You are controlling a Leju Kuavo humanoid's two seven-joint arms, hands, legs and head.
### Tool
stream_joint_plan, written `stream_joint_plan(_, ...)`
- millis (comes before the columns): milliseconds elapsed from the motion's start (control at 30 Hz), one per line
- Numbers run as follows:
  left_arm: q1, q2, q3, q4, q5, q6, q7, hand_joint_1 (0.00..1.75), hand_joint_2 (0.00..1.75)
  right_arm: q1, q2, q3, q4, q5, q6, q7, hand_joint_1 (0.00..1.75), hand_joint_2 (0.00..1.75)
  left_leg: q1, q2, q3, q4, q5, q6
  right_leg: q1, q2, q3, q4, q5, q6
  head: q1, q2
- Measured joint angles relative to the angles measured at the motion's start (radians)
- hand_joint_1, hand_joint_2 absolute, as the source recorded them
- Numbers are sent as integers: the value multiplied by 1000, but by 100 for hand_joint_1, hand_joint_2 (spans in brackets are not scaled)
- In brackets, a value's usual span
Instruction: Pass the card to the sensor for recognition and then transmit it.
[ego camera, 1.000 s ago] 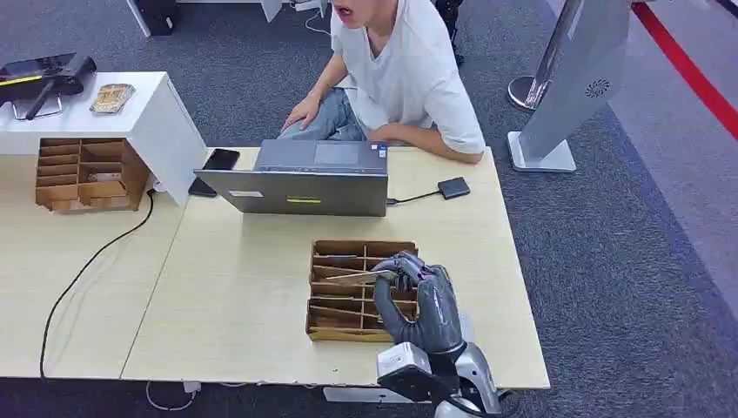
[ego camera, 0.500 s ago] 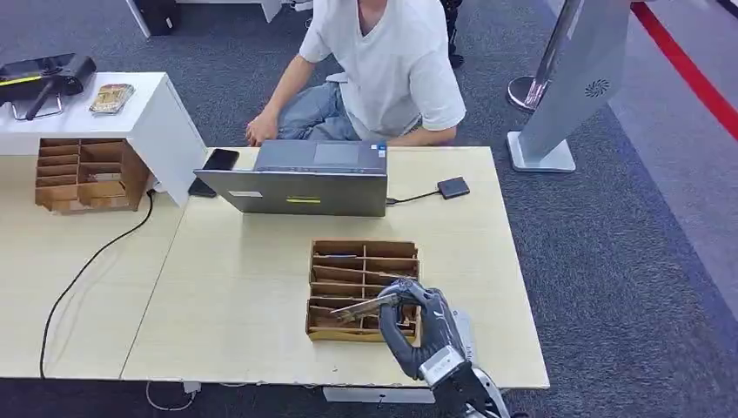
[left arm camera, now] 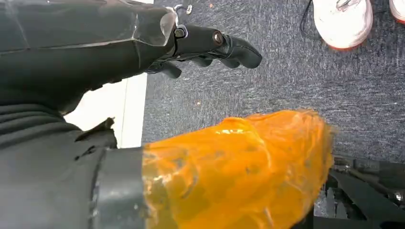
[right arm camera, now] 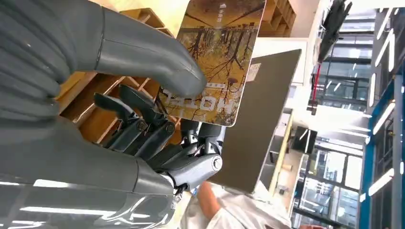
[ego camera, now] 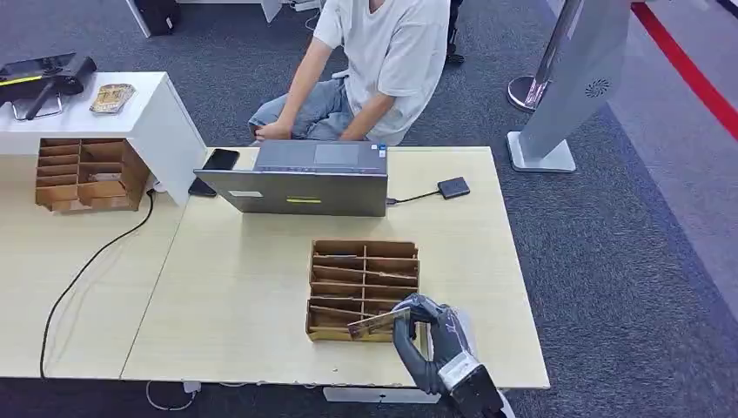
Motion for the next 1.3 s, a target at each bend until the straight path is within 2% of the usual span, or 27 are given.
stream_joint_plan(167,0,0,0,0,6,0,0,0,0,26,-5,-22,-9,-52,33,-8,175,175,0,0,0,0,0,0,0,0,0,0,0,0,0,0)
stream_joint_plan(767,0,0,0,0,19,4,-3,0,0,111,-60,-134,-17,-68,20,13,175,175,0,0,0,0,-1,1,0,0,0,0,0,0,0,0)
stream_joint_plan(1300,0,0,0,0,26,5,-3,0,0,122,-102,-166,18,-31,28,90,175,175,0,0,0,0,-1,1,0,0,0,0,0,0,0,0)
